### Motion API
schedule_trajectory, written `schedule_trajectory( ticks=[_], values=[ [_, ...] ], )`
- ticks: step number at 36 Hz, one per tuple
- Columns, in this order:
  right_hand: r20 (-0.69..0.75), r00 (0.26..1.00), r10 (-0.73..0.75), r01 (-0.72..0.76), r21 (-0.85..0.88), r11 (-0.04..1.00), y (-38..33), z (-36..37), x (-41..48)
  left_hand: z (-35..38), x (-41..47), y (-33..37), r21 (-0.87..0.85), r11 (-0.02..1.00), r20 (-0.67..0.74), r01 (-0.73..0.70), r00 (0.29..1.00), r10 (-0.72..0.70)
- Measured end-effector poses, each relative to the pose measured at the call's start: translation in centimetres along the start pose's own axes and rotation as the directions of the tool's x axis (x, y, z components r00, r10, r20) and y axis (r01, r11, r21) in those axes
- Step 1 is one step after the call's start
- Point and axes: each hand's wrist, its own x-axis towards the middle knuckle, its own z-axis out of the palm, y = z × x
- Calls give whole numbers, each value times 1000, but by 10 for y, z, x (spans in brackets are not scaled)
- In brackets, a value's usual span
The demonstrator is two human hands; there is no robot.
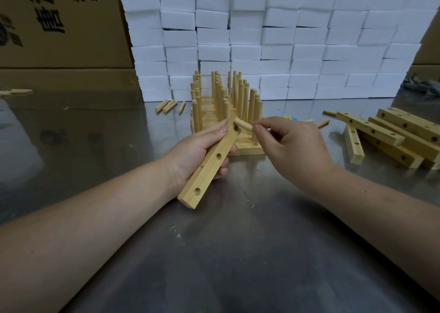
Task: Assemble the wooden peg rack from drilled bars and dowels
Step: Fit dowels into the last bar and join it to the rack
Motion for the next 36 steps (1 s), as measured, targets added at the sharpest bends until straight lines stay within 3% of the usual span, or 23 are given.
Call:
schedule_trajectory(
  ticks=[10, 15, 22, 36],
  values=[
    [76, 995, 61, -65, 61, 996, 2, 3, 0, 1, 0, -1, 36, 997, -84, -65, 994, 68],
    [97, 994, 45, -48, 27, 998, 3, 3, 1, 2, 0, -2, 62, 995, -168, -79, 982, 88],
    [90, 996, 8, -4, -43, 999, 5, 0, 2, 5, -2, -1, 64, 994, -177, -90, 979, 100],
    [196, 979, -58, 92, -172, 981, 2, -8, 7, 6, -7, 0, 313, 942, -171, -119, 969, 179]
  ],
)
